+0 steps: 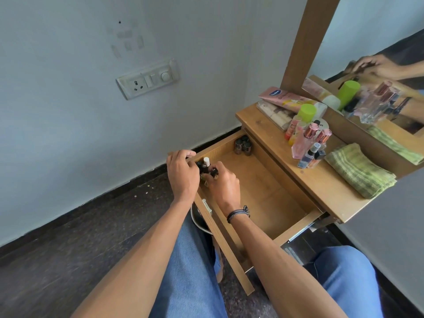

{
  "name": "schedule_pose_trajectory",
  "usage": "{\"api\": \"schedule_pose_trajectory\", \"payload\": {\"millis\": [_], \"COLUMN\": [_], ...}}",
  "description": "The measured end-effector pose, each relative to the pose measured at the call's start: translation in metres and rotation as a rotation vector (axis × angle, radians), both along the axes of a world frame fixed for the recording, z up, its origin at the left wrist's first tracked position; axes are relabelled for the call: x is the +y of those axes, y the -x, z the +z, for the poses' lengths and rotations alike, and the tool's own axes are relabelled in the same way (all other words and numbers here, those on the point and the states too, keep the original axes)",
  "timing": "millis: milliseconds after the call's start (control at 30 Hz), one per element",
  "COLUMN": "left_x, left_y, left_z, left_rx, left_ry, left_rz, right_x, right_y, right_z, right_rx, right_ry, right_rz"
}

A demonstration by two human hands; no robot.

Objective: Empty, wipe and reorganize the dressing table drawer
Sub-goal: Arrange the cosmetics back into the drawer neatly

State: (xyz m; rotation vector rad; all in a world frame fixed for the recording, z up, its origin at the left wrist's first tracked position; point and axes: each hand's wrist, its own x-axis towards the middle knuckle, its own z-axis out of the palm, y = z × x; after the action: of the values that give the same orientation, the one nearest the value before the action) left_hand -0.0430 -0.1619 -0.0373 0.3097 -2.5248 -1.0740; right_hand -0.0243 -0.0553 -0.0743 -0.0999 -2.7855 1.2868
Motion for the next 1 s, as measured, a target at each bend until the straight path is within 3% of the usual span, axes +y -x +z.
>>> {"api": "schedule_pose_trajectory", "payload": {"millis": [300, 633, 1000], "left_x": [0.0, -0.002, -0.003], "left_y": [0.001, 0.002, 0.004], "left_z": [-0.001, -0.004, -0.01], "left_rx": [0.0, -0.017, -0.045], "left_ry": [-0.005, 0.007, 0.01], "left_rz": [0.001, 0.003, -0.015], "right_x": [0.0, 0.018, 0.019], "right_y": [-0.001, 0.009, 0.015], "right_z": [-0.011, -0.018, -0.025], "right_rx": [0.047, 0.039, -0.025], "right_ry": [-0.005, 0.124, 0.146], "right_rz": [0.04, -0.161, -0.145]}}
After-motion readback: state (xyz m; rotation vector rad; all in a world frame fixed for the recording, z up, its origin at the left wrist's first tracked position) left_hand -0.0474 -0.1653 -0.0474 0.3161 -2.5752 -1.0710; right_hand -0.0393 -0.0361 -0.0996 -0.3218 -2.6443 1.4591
